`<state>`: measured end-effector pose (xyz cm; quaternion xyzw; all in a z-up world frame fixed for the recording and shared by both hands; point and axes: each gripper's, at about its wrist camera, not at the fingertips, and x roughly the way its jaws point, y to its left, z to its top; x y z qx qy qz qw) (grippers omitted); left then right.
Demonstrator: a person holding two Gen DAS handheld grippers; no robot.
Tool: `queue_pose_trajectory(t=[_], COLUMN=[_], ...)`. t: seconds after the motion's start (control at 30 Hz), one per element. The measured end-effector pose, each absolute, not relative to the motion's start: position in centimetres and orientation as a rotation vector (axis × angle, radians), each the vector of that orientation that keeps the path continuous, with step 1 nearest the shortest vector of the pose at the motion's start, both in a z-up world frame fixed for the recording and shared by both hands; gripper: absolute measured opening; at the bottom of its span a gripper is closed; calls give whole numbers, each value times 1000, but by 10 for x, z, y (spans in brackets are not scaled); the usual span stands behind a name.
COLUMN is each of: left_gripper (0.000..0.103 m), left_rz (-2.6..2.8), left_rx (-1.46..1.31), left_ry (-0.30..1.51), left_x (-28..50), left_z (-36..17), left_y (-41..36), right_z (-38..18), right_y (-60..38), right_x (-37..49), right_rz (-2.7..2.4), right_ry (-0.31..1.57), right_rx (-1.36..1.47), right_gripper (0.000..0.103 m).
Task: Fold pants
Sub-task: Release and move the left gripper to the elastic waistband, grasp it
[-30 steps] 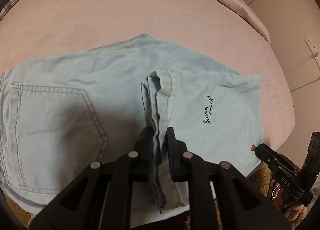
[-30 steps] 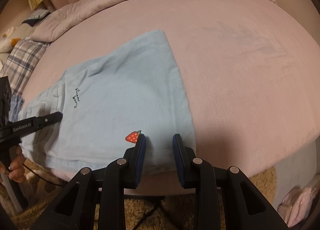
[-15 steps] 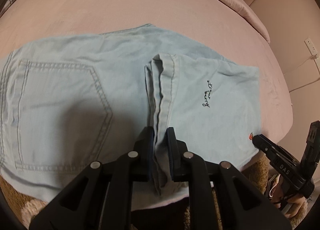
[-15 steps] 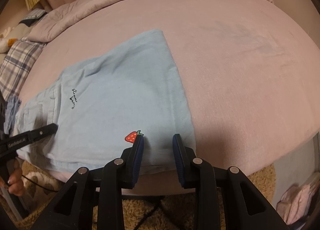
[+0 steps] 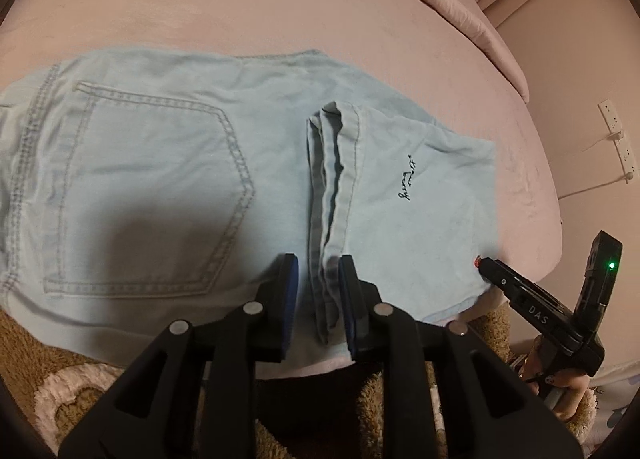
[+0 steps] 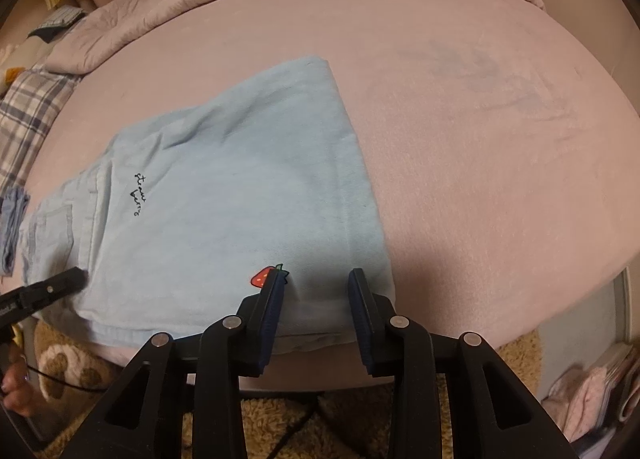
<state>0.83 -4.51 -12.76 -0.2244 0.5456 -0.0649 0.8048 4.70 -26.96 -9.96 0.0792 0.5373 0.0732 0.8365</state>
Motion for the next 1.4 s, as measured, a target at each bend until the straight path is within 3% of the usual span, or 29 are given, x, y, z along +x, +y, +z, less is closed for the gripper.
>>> queue_pose_trajectory(t=[0.2,0.3,0.4,0.47,0.53,0.63,0.83,1.4], left_gripper=[35,53,71,76,82,85,93,98], left_rz=[-110,-89,-63,-45,-28,2,64,225], left_rx=[-488,-490,-507,-522,-536,-551,-572,-654], left_ry=[1123,1096,1059,1039,1022,993,951,912], left_x=[6,4,2,0,-2,-5,-10,-41], left_z=[-113,-105,-98,-94,-90,-84,-76,-80], left_y=[-36,-29,-22,-16,-11,0,20,85], right_z=[-98,-96,-94,-93,-90,-87,-77,-54], right_y=[-266,-262,-257,-253,-248,-243,-229,-183], right_x=[52,53,55,58,61,67,76,87], right_rz=[158,156,168,167,170,188,233,295], right_ry=[1140,1136,1128,1119,1104,1089,1040,918], right_rx=[162,161,163,154,147,150,141,3], right_gripper=[39,44,58,70,75,78,94,95])
